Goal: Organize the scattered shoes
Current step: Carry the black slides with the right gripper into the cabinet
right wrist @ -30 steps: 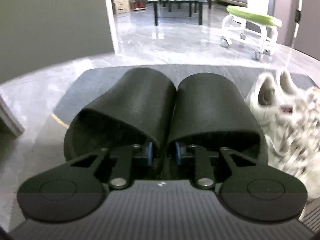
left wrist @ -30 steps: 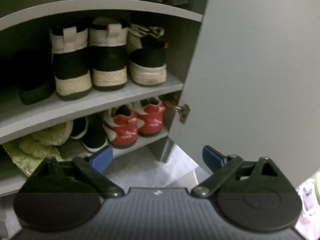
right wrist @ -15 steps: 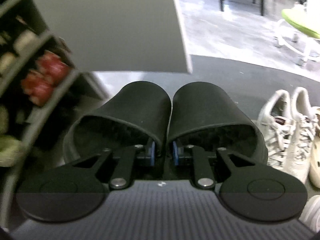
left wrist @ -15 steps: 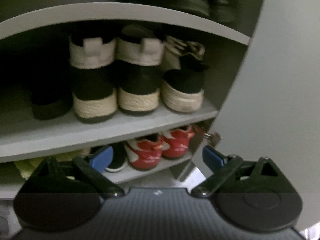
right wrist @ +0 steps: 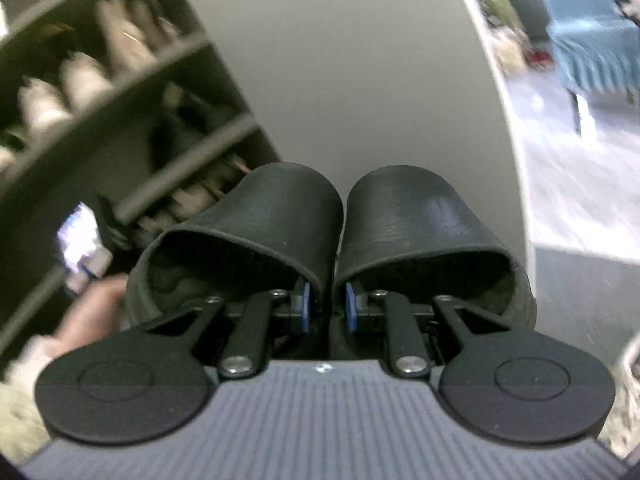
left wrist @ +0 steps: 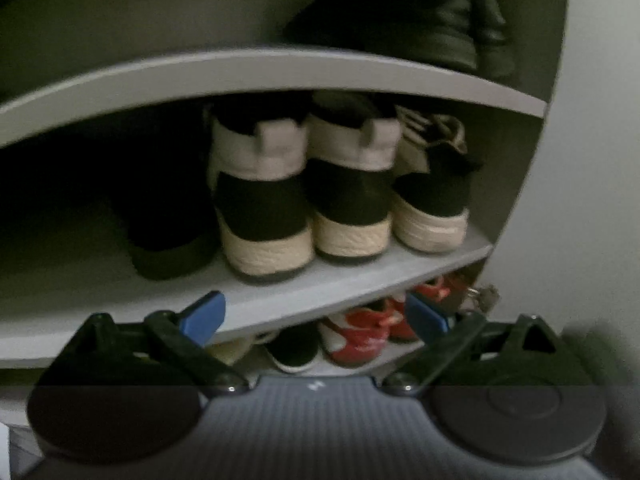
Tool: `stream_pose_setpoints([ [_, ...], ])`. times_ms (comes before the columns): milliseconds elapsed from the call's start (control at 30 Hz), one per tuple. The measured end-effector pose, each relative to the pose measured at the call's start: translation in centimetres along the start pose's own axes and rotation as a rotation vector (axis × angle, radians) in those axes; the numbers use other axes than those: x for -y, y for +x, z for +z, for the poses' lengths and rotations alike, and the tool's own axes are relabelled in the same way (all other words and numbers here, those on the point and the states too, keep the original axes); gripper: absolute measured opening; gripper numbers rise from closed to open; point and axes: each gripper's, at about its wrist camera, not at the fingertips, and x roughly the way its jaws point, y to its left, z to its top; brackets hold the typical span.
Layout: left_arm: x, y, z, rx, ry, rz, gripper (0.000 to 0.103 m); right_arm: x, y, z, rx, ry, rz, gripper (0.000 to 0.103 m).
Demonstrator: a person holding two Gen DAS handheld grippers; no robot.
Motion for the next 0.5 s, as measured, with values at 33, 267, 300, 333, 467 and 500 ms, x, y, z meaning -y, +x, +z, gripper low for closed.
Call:
stream_pose_setpoints([
  [33, -0.4, -0.3, 0.1, 0.012, -0.019, 0.008, 0.097, -0.6, 0.1, 0.7, 0.013, -0.020, 0.029, 0.020],
  [267, -1.7, -1.1, 0.2, 0.003, -0.041, 0.015, 0.098, -5.1, 0.6, 5.7, 0.101, -0.162, 0.233, 0.020],
  [300, -1.9, -1.2, 0.2, -0.007, -0.053, 0.013, 0.098, -5.8, 0.6, 6.4, 0.113, -0.183, 0.262, 0.020],
  [333, -2.1, -1.3, 0.2, -0.017, -0.066, 0.011, 0.098, -6.4, 0.7, 7.1, 0.126, -0.203, 0.291, 0.020],
  [467, -2.9, -1.7, 0.0, -0.030, -0.105, 0.017, 0.098, -10.0, -0.5, 11.0, 0.142, -0.307, 0.400, 0.020],
  [500, -3.3, -1.8, -0.1, -0.032, -0.127, 0.024, 0.098, -10.9, 0.1, 11.4, 0.139, -0.340, 0.424, 0.020],
])
